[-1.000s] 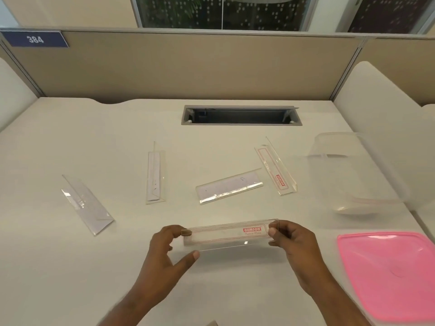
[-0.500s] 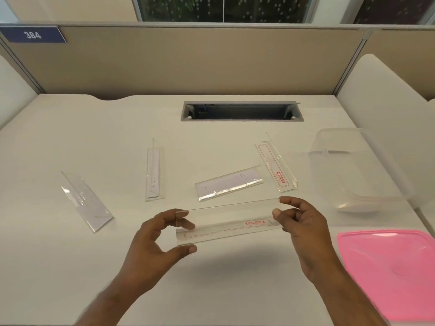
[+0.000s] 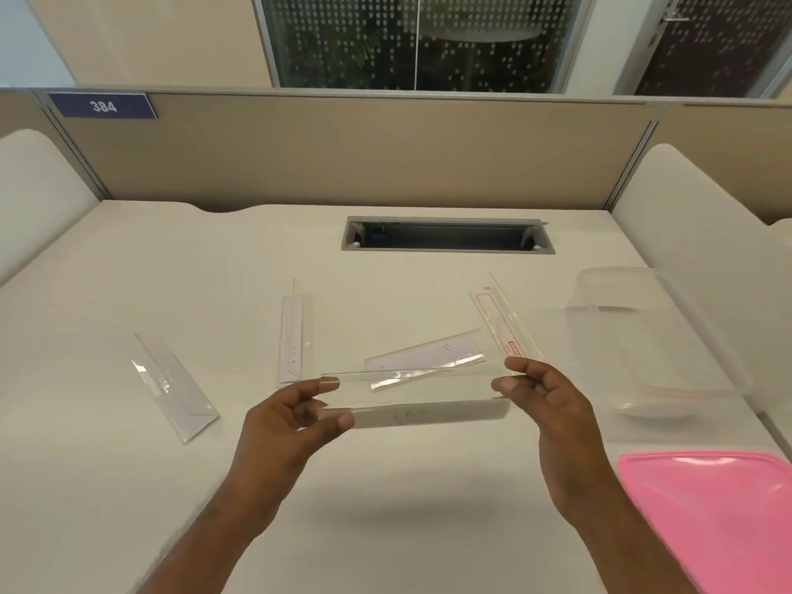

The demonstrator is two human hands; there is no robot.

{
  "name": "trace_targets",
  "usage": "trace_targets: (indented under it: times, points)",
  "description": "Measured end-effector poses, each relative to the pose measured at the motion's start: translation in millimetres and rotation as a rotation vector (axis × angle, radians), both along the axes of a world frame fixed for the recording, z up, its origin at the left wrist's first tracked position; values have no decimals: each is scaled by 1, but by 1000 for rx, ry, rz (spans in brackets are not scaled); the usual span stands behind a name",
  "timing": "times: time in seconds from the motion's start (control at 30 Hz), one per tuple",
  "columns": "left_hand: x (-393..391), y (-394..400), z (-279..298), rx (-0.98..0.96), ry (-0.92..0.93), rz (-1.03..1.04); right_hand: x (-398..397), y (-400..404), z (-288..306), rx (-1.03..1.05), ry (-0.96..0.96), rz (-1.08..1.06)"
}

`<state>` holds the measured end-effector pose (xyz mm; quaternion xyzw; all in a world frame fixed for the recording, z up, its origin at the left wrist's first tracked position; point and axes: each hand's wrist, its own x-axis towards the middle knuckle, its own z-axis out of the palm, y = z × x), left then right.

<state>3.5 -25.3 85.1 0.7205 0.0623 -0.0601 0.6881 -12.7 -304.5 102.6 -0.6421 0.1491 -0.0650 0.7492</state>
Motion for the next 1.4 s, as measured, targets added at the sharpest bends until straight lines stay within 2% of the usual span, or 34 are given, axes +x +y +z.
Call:
trace_targets:
  times: [0.17, 0.63, 1.4]
  points:
    - [4, 6, 9, -111, 78, 5, 1, 1, 5, -4, -49, 66]
    - [12, 15, 22, -190, 218, 32, 10, 8, 17, -4, -64, 32]
    - [18, 25, 36, -230, 191, 53, 24, -4, 36, -3, -56, -12]
